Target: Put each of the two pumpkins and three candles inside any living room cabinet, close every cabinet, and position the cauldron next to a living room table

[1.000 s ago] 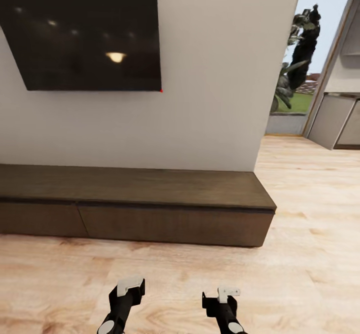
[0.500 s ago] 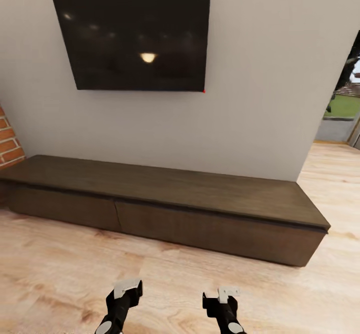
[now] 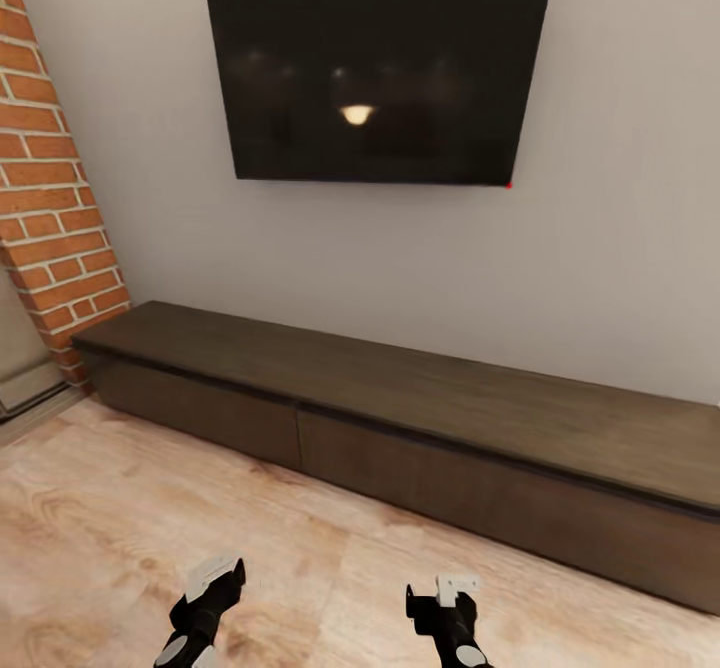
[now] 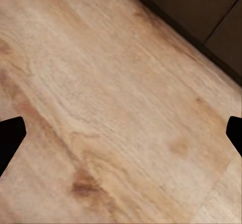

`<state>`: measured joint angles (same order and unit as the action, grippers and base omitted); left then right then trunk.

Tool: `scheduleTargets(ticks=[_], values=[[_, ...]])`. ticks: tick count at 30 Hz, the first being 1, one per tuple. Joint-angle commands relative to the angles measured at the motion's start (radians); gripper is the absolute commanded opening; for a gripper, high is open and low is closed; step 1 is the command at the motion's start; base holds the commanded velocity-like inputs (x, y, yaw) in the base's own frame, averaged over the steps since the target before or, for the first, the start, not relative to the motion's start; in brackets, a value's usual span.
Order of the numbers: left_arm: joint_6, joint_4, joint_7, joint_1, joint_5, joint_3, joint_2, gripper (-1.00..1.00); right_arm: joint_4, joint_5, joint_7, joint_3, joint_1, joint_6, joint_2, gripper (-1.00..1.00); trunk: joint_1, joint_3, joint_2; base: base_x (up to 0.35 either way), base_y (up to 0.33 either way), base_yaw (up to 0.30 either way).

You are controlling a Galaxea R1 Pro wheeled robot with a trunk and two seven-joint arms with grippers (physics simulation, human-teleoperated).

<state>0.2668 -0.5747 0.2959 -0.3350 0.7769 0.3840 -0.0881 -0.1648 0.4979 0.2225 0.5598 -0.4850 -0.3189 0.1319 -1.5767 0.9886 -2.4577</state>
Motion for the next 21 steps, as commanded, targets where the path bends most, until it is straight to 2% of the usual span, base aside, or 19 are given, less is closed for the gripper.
scheduleTargets(ticks=[1,21], values=[[0.005,0.000,0.007,-0.001,0.008,0.005,-0.001,1.00,0.001,0.006,0.009,0.009,-0.001,-0.003,0.000,1.00,0.000,0.001,0.000,0.281,0.215,0.289],[0.005,0.019,0.008,-0.001,0.008,-0.004,0.000,1.00,0.001,0.005,0.018,0.012,-0.001,-0.003,0.000,1.00,0.000,0.011,0.000,0.259,0.226,0.289]])
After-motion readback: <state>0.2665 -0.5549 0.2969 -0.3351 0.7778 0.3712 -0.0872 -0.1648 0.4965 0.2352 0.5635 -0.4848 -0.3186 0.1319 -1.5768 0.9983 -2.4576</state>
